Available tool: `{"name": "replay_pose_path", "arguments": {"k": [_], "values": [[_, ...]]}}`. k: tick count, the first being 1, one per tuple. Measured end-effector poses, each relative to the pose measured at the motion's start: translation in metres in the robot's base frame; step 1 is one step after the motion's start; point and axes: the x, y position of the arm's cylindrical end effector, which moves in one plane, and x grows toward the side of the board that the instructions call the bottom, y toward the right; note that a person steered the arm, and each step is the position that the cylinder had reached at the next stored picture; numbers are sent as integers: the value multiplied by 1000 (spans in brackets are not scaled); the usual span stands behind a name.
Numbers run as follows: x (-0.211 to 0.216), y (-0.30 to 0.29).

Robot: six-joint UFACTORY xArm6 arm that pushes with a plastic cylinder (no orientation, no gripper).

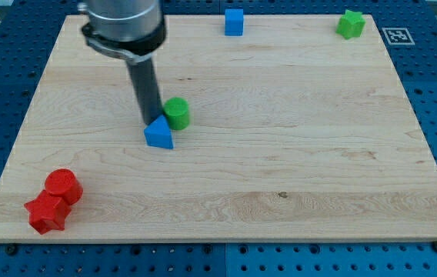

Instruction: Move blue traingle to the right side

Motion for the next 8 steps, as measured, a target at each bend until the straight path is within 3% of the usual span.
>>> {"name": "replay_pose_path", "arguments": {"k": [1,4,8], "values": [[20,21],[40,-41],[72,53]]}}
